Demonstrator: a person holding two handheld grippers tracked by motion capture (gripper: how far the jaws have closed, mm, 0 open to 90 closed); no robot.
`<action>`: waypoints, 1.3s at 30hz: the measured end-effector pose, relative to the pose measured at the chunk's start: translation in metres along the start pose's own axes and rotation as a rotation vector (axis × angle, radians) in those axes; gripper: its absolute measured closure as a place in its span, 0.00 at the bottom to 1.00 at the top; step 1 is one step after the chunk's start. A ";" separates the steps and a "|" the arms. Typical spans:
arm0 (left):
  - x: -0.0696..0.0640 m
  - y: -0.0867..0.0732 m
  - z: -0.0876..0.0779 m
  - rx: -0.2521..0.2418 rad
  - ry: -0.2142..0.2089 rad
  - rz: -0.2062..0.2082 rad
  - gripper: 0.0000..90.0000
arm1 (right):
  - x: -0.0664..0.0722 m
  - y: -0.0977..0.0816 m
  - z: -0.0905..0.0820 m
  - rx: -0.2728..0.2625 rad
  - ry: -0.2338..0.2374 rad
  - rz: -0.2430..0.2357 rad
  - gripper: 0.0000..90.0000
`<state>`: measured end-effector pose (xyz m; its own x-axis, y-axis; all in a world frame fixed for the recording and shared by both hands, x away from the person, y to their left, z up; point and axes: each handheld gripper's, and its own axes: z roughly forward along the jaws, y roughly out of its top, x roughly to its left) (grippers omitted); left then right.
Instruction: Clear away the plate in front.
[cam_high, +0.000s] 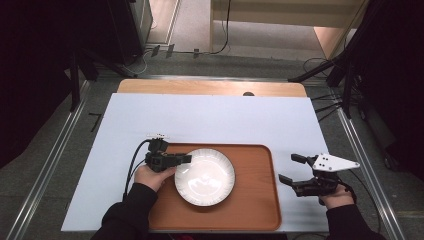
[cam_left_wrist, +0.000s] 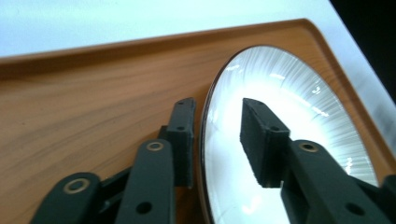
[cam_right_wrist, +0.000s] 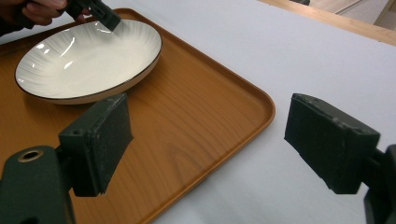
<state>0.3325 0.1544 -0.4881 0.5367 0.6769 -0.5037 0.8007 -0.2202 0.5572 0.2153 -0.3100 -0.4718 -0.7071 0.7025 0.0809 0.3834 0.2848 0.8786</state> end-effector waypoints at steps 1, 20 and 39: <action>-0.001 0.001 -0.001 0.005 0.010 0.016 0.67 | 0.000 0.000 0.000 -0.001 0.000 0.000 0.17; -0.025 0.002 -0.026 0.002 0.007 0.213 0.40 | 0.000 0.000 0.000 0.002 0.002 0.000 0.17; -0.018 -0.007 -0.056 0.044 0.062 0.331 0.36 | 0.000 0.001 0.002 0.003 0.011 0.000 0.17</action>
<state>0.3019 0.1832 -0.4457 0.7536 0.6046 -0.2580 0.5969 -0.4648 0.6540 0.2165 -0.3085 -0.4722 -0.7139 0.6950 0.0858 0.3851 0.2873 0.8770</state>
